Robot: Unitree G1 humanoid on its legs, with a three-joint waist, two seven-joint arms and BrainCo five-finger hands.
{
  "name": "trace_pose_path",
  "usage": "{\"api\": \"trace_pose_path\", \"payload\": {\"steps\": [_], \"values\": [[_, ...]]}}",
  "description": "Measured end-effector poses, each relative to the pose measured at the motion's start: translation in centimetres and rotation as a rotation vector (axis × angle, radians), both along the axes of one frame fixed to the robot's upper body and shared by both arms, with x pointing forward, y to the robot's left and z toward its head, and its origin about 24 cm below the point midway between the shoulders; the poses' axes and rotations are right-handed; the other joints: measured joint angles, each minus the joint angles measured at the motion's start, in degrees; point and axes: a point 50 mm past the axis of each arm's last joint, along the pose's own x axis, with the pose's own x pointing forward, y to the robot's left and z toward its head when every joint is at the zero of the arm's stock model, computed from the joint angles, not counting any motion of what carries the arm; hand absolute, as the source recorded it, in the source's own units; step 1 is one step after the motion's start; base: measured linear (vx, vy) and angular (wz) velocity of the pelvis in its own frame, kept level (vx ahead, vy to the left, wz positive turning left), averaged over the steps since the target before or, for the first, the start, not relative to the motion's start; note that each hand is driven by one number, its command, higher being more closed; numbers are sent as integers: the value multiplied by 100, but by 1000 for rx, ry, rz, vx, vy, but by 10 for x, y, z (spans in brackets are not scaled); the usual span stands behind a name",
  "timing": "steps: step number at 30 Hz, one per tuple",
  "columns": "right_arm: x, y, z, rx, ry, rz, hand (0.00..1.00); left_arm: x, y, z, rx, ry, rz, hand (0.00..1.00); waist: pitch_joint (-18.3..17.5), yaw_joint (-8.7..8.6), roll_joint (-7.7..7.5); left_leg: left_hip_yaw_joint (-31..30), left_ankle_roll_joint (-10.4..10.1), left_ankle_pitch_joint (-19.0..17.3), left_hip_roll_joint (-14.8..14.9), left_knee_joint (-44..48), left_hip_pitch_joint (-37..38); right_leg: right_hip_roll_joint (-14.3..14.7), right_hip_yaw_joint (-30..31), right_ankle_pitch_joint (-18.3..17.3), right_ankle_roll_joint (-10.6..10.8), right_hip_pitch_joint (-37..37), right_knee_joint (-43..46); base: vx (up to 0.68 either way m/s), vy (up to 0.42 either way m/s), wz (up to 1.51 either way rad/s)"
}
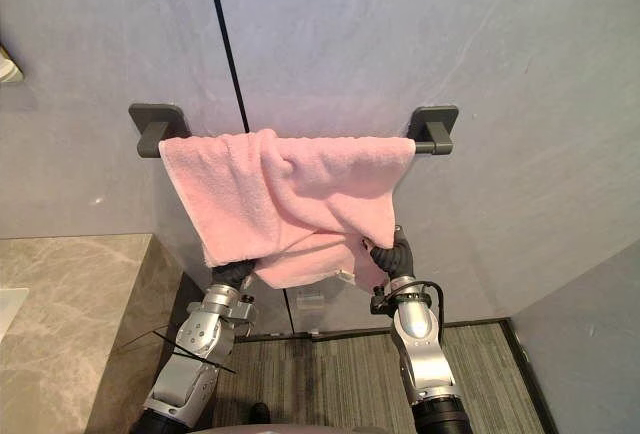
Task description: Organize washtable
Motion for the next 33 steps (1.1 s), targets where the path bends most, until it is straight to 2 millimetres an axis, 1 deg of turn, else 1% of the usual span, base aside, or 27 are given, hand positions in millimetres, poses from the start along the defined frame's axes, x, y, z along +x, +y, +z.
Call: {"api": "trace_pose_path", "payload": {"steps": [3, 10, 12, 15, 18, 20, 25, 28, 30, 31, 33], "values": [[-5, -7, -5, 3, 20, -31, 100, 3, -8, -2, 6, 8, -39, 100, -5, -17, 31, 13, 0, 0, 1, -1, 2, 0, 18, 7, 4, -4, 0, 0, 0, 0], [-9, -13, -13, 6, 54, -54, 100, 2, -13, -12, 5, 53, -56, 100, -67, -23, 162, 18, 2, 2, 5, -7, 4, 2, 28, 13, 7, -8, 3, 0, 0, 0], [-9, -13, -17, 6, 73, -56, 100, 1, -14, -13, 5, 55, -63, 100, -68, -20, 163, 17, 2, 3, 7, -10, 4, 3, 28, 13, 7, -8, 5, 0, 0, 0], [-10, -13, -21, 5, 89, -56, 100, 0, -15, -20, 15, 86, -65, 100, -68, -17, 162, 17, 2, 3, 4, -19, 3, 0, 29, 14, 8, -8, 6, 0, 0, 0], [-10, -10, -27, 4, 119, -34, 100, -3, -11, -26, 20, 112, -54, 100, -66, -3, 161, -42, 2, 3, -7, -37, -1, 0, -34, 14, 8, 17, -9, -22, -9, 10], [-9, -5, -32, 3, 140, 1, 100, -4, -3, -33, 30, 143, -21, 100, -65, -1, 157, -128, 2, 3, -18, -38, 5, -1, -121, 18, 2, 97, -90, -4, -5, 16], [-7, 4, -33, 8, 140, 37, 100, -9, 8, -40, 28, 174, 27, 100, -52, 9, 137, -207, 1, 2, -28, -39, -30, -1, -213, 18, 2, 136, -152, 2, -13, 10], [-7, 8, -36, 12, 145, 46, 100, -11, 11, -42, 28, 183, 39, 100, -42, 9, 104, -309, 1, 2, -46, -39, -53, -3, -328, 17, 2, 192, -184, 11, -21, 18], [-4, 10, -36, 14, 144, 52, 100, -11, 13, -43, 26, 186, 49, 100, -34, 23, 92, -319, 0, 3, -47, -39, -65, -2, -342, 17, 1, 192, -190, 0, -8, 2], [-3, 12, -36, 23, 144, 53, 0, -12, 14, -43, 25, 189, 55, 0, -28, 22, 83, -319, 0, 2, -48, -39, -65, -2, -343, 16, 1, 194, -192, 0, 0, 0], [-2, 14, -37, 36, 151, 39, 0, -12, 16, -45, 25, 197, 68, 0, -23, 23, 72, -319, 0, 2, -48, -39, -64, -2, -345, 16, 1, 198, -195, 0, 0, 0]]}}
